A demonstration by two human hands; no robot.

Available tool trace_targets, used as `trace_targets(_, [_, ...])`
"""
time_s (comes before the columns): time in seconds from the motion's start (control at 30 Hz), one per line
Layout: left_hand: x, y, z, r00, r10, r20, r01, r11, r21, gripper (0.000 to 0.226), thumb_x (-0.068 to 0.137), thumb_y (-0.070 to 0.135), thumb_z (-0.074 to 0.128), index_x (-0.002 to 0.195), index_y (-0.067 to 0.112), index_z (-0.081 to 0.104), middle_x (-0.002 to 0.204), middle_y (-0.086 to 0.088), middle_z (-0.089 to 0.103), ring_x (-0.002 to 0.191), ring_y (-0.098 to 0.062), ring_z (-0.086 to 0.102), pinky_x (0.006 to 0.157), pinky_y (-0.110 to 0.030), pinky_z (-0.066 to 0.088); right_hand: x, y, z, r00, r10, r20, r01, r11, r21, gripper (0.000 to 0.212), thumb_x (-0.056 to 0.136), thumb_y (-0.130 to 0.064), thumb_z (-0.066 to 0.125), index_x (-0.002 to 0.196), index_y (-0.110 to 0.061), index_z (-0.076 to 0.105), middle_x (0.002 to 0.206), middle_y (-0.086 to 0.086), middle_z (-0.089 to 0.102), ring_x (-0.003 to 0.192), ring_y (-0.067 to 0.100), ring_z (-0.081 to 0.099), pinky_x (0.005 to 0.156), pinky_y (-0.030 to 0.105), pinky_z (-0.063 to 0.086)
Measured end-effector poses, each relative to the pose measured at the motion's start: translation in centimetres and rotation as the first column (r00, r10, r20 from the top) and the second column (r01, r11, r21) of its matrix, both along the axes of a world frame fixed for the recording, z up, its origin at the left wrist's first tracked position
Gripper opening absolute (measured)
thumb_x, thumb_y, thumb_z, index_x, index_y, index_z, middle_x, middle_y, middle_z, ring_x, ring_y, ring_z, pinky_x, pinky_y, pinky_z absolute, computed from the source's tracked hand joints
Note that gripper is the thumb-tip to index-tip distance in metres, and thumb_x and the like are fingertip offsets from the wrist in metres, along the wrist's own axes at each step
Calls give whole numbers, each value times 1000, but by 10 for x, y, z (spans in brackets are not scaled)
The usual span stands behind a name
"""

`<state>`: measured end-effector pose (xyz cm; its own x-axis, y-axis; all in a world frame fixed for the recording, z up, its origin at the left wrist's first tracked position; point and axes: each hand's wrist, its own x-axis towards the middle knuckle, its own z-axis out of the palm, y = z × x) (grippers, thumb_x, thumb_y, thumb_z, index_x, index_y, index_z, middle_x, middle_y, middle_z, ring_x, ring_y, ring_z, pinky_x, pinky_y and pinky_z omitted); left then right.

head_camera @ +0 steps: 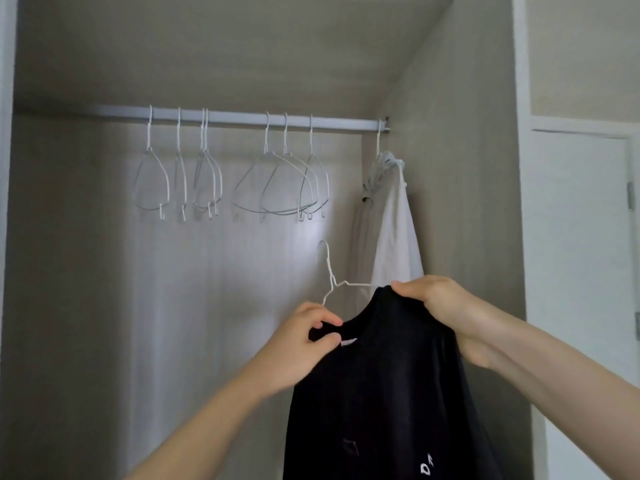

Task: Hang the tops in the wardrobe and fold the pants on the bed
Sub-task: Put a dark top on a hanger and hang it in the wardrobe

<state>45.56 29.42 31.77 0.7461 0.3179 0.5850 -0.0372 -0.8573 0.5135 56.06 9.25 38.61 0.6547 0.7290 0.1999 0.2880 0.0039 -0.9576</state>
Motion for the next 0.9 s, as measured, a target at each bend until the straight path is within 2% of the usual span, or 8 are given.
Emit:
trace_targets(0.23, [10,-59,26,980,-130,149,136,990,-31,46,95,60,36,137,42,41,119,24,44,108,5,51,88,-3,35,3,29,50,996,6,-92,14,976,215,39,94,-31,55,110,3,65,105,21,70,93,31,68,79,34,56])
trace_targets(0.33, [19,-70,41,978,-159,133,176,976,-127,79,75,77,48,145,53,20,132,30,42,113,7,52,95,-10,40,2,54,76,997,-14,-73,37,949,313,44,94,-33,53,122,1,56,119,23,62,99,33,62,90,43,51])
trace_targets(0.43, [37,-64,51,991,11,131,-2,998,-71,99,67,63,66,147,52,9,136,28,46,119,-1,54,97,-31,50,2,78,102,999,-36,26,23,923,384,48,97,-32,49,136,-5,46,124,14,58,115,33,56,101,43,46])
trace_targets(0.53, [53,-49,57,980,116,162,-100,990,-103,74,76,34,63,140,42,28,108,18,63,91,-4,65,79,-34,58,8,93,124,986,-103,132,42,914,404,43,100,-30,43,134,-3,46,112,6,58,117,32,53,105,40,41])
trace_targets(0.6, [62,-34,63,967,186,176,-173,981,-87,58,82,20,58,134,35,37,98,12,65,84,-9,65,76,-37,58,15,97,137,958,-201,203,98,900,426,33,101,-24,40,111,3,55,90,12,58,88,28,60,86,25,47])
trace_targets(0.7, [75,-7,78,942,240,233,-242,970,-19,34,87,9,51,118,24,53,90,1,67,79,-18,65,74,-41,56,27,105,157,893,-311,325,148,886,440,20,101,-20,37,85,-9,41,62,2,29,51,13,27,33,15,29])
trace_targets(0.8, [88,18,93,933,235,274,-242,970,-8,19,93,6,48,105,16,60,84,-5,66,76,-23,65,73,-42,56,44,125,175,854,-341,393,156,888,432,12,100,-19,36,91,-11,40,61,1,31,50,13,28,26,16,19])
trace_targets(0.9, [101,37,97,925,230,303,-244,970,7,16,97,6,48,105,10,62,85,-5,67,76,-21,64,74,-36,55,61,145,183,826,-348,443,159,898,409,30,99,-14,35,69,-13,32,59,1,28,49,15,25,29,20,17])
